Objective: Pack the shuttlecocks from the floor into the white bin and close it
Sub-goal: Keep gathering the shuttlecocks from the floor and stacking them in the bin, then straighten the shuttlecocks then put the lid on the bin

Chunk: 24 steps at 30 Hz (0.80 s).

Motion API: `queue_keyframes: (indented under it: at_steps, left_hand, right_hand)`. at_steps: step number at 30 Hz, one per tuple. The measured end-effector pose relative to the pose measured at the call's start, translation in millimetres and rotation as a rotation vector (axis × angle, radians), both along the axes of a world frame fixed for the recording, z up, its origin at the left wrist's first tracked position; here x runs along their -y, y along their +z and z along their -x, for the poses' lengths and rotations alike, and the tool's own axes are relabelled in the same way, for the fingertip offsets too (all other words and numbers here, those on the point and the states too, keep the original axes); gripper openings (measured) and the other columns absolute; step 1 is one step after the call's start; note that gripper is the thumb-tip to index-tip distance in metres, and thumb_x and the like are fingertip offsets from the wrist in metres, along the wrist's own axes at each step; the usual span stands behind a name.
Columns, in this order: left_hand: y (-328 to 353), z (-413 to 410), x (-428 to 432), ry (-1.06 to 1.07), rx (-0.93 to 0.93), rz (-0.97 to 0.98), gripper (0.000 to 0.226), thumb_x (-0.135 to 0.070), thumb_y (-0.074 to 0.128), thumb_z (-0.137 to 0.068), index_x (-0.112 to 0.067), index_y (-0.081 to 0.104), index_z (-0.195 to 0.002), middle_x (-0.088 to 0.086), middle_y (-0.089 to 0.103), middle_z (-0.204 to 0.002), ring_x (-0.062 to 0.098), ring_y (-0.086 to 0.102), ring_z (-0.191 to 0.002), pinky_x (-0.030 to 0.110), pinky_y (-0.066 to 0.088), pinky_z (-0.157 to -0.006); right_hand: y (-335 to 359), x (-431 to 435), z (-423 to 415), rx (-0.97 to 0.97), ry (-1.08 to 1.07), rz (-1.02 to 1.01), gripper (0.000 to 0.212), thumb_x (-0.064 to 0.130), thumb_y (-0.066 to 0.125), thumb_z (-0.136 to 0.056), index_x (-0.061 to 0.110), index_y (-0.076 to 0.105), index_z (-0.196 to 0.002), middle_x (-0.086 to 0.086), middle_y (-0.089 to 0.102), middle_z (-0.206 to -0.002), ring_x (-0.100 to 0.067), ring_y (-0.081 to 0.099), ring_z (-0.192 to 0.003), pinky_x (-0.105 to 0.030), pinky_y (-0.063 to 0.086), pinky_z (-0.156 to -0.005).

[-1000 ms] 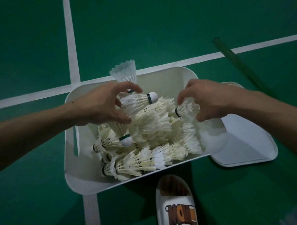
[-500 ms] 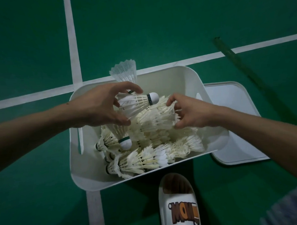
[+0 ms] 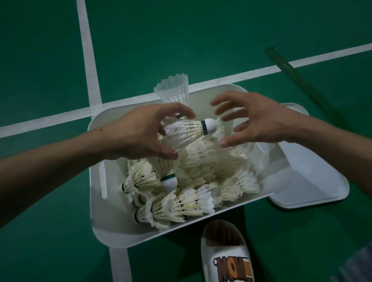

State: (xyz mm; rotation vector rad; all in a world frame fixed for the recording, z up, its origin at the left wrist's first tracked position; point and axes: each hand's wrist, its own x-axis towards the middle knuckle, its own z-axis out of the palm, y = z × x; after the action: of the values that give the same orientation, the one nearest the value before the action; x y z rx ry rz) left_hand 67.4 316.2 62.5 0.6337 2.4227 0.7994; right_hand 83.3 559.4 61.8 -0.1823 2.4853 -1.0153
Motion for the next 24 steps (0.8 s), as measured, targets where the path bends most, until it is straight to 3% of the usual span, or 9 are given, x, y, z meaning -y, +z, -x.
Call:
queue_keyframes:
  at_steps: [4,10,13,17,21,24]
  left_hand:
    - [-0.8,1.3,-10.4,-0.020,0.016,-0.053,0.078,-0.020,0.086,-0.063,-0.049,0.045,-0.123,-0.012,0.051,-0.129,0.008,0.057,-0.098,0.033,0.053,-0.079]
    - [-4.5,6.3,-13.8,-0.009,0.069,-0.072,0.081,-0.016,0.085,-0.062,-0.051,0.044,-0.123,-0.017,0.043,-0.122,-0.003,0.054,-0.093,0.022,0.052,-0.068]
    - [-4.9,9.0,-11.7,-0.003,0.088,-0.080,0.080,-0.015,0.084,-0.063,-0.050,0.045,-0.123,-0.018,0.048,-0.118,0.001,0.058,-0.094,0.026,0.055,-0.070]
    - [-7.5,13.0,-8.2,0.012,0.098,-0.095,0.080,-0.014,0.084,-0.063,-0.048,0.044,-0.125,-0.016,0.054,-0.113,0.004,0.060,-0.095,0.026,0.055,-0.071]
    - [-12.1,14.9,-3.4,0.009,0.085,-0.080,0.079,-0.016,0.084,-0.064,-0.048,0.044,-0.124,-0.014,0.054,-0.116,0.003,0.060,-0.094,0.020,0.052,-0.068]
    - [-13.7,14.0,-1.9,-0.003,0.076,-0.067,0.078,-0.018,0.084,-0.064,-0.048,0.044,-0.124,-0.013,0.054,-0.116,0.004,0.061,-0.094,0.020,0.051,-0.070]
  right_hand:
    - [2.1,17.7,-4.0,-0.057,0.010,0.127,0.063,0.039,0.082,-0.050,0.034,0.054,-0.106,0.012,0.063,-0.109,-0.003,0.062,-0.102,-0.023,0.056,-0.084]
    - [-4.6,20.5,1.1,-0.169,-0.009,0.077,0.038,0.026,0.086,-0.060,0.025,0.059,-0.085,0.007,0.068,-0.091,-0.008,0.066,-0.084,-0.033,0.058,-0.076]
    - [0.6,16.2,0.3,-0.182,-0.003,0.059,0.034,0.020,0.087,-0.060,0.020,0.060,-0.080,0.003,0.068,-0.085,-0.011,0.066,-0.079,-0.034,0.058,-0.073]
    - [-0.3,1.8,1.2,-0.166,-0.066,0.104,0.039,0.007,0.087,-0.062,0.015,0.056,-0.085,-0.001,0.068,-0.089,-0.025,0.069,-0.077,-0.043,0.059,-0.070]
    - [-7.8,-10.8,2.3,-0.152,-0.117,-0.014,0.052,0.021,0.086,-0.065,0.034,0.048,-0.097,0.006,0.066,-0.091,-0.013,0.062,-0.085,-0.032,0.052,-0.074]
    - [-6.1,-8.9,0.3,-0.185,-0.121,-0.120,0.064,0.028,0.079,-0.075,0.049,0.039,-0.121,0.007,0.059,-0.090,-0.012,0.059,-0.075,-0.027,0.050,-0.071]
